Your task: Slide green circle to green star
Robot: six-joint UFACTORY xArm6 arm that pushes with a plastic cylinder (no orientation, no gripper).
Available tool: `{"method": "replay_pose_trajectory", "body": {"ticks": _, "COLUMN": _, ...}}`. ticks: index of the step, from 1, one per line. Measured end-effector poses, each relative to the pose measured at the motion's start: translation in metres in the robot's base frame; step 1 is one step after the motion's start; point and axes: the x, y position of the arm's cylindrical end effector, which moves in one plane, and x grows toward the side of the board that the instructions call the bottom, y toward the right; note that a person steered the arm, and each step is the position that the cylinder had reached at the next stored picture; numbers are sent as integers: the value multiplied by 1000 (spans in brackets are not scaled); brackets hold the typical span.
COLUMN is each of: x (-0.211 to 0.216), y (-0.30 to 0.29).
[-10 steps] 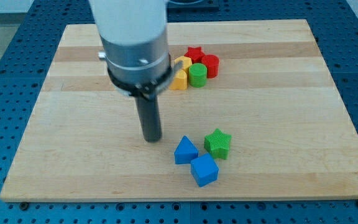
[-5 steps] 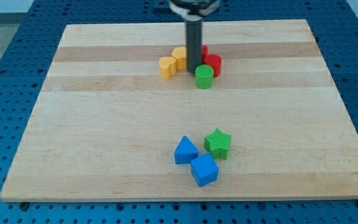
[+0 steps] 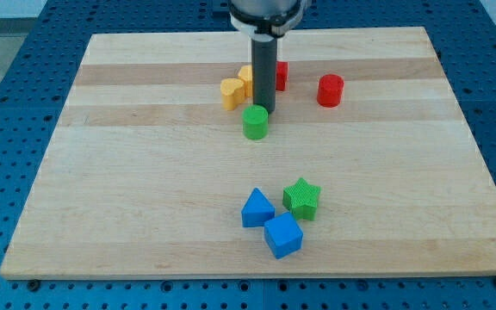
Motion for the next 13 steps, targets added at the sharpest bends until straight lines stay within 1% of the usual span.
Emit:
{"method": "replay_pose_trajectory", "body": {"ticks": 2, "x": 74, "y": -1}}
{"method": "replay_pose_trajectory", "body": {"ticks": 4, "x": 44, "y": -65}}
{"method": "replay_pose_trajectory", "body": {"ticks": 5, "x": 74, "y": -87}}
{"method": "replay_pose_trajectory", "body": {"ticks": 6, "x": 90, "y": -53}}
{"method": "replay_pose_trajectory", "body": {"ticks": 7, "x": 93, "y": -25}}
{"method": "replay_pose_trajectory", "body": {"ticks": 8, "x": 83, "y": -36}}
{"method": "replay_pose_trajectory", "body": {"ticks": 10, "x": 76, "y": -10}}
{"method": "replay_pose_trajectory", "body": {"ticks": 11, "x": 77, "y": 22}}
{"method": "replay_pose_trajectory", "body": {"ticks": 12, "x": 92, "y": 34}}
{"method": "replay_pose_trajectory", "body": {"ticks": 13, "x": 110, "y": 34}}
